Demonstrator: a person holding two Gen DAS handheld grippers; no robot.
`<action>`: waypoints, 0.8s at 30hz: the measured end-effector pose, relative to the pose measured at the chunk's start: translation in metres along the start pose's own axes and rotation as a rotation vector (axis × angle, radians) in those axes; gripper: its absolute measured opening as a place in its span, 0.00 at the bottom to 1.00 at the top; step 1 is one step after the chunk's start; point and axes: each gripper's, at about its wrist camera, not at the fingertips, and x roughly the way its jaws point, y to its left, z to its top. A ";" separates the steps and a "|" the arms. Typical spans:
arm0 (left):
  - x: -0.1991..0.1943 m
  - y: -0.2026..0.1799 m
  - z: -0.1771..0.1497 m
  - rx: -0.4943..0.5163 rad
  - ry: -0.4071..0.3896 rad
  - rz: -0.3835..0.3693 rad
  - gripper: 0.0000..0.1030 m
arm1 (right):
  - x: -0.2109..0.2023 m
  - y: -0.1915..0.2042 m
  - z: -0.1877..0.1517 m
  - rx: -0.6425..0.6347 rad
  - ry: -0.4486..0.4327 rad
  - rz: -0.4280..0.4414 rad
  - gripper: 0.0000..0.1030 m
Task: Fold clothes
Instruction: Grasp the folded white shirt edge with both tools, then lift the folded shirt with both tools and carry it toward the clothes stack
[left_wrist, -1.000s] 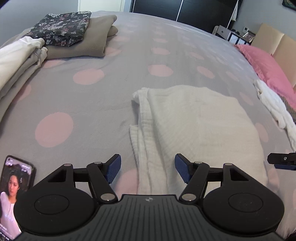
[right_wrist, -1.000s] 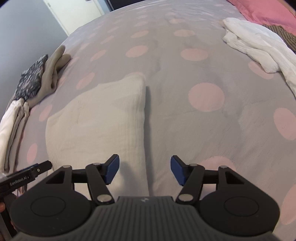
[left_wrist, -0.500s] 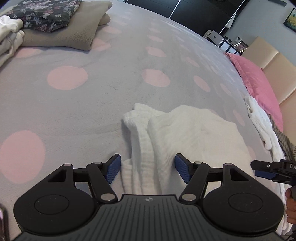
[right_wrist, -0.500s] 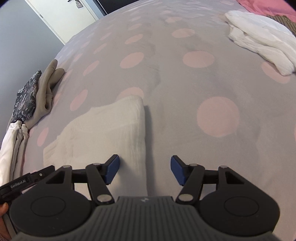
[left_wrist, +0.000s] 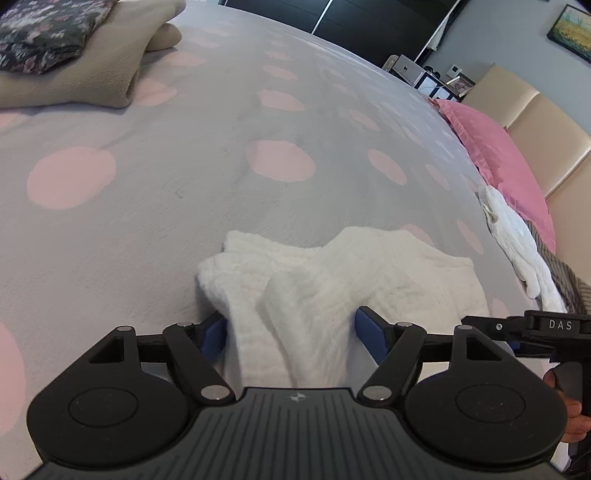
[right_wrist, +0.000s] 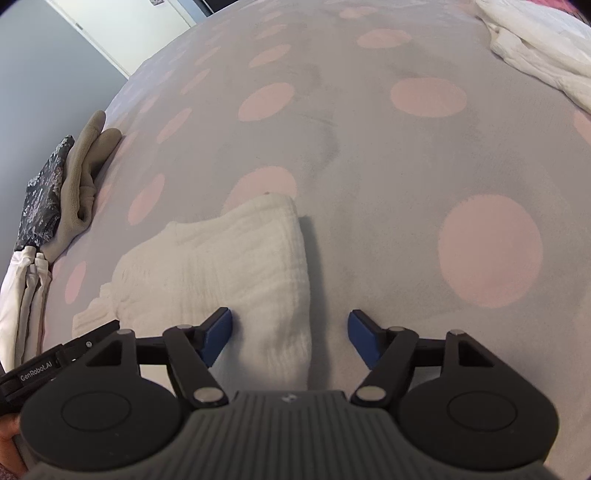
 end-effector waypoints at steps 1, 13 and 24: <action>0.001 -0.004 0.000 0.023 -0.002 0.010 0.68 | 0.002 0.004 0.001 -0.016 -0.003 -0.002 0.71; -0.001 -0.025 -0.006 0.151 -0.037 -0.019 0.14 | 0.004 0.027 -0.001 -0.113 -0.034 0.020 0.16; -0.048 -0.028 -0.005 0.119 -0.158 -0.055 0.09 | -0.045 0.042 -0.007 -0.175 -0.161 0.077 0.11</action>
